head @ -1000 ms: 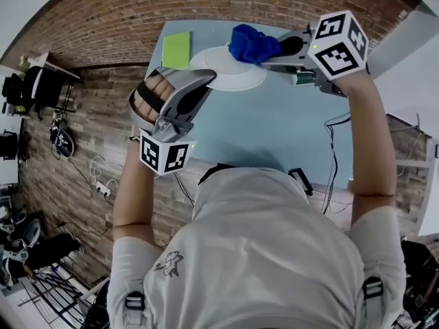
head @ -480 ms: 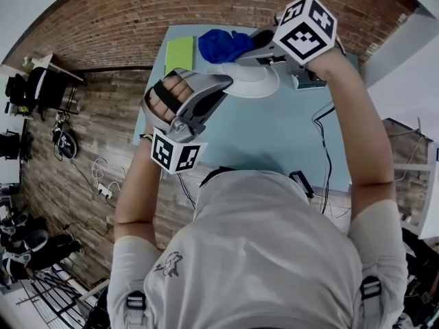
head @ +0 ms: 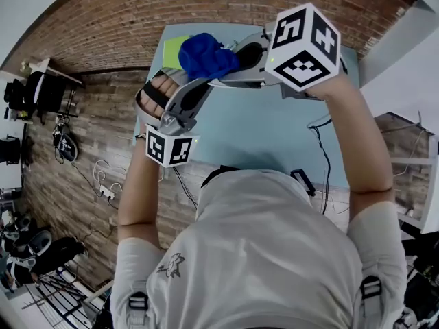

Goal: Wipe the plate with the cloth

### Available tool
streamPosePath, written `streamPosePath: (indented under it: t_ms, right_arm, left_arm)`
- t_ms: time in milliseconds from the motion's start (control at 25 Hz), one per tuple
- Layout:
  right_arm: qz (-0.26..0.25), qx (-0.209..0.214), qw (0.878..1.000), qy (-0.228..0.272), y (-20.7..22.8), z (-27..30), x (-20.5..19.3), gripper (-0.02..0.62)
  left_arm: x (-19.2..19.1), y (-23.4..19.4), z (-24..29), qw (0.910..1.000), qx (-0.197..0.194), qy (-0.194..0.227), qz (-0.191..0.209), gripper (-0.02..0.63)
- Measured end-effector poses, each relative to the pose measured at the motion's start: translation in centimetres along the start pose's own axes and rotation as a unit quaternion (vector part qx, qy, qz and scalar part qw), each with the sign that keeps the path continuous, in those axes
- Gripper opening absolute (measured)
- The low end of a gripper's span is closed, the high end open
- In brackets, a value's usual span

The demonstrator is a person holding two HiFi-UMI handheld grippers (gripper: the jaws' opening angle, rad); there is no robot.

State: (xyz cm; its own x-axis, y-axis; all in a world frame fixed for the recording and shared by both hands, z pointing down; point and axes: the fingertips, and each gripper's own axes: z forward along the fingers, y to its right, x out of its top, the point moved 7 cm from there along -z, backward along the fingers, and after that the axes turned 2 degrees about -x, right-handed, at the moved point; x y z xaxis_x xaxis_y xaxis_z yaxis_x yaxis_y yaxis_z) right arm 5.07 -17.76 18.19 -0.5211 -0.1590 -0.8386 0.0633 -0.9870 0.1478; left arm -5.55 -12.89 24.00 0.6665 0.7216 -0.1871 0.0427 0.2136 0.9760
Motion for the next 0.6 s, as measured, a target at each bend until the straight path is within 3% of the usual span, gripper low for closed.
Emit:
streamPosePath:
  t_ms: [240,600]
  right_arm:
    - [0.02,0.0,1.0,0.014,0.0,-1.4,-1.8,0.063]
    - [0.069,-0.068,0.995,-0.01,4.3,-3.4,-4.7,0.063]
  left_arm:
    - [-1.2,-0.5,-0.7,0.9998,0.013,-0.017,0.002,0.015]
    - [0.8,-1.0,-2.0,0.9994,0.027,0.001,0.022,0.015]
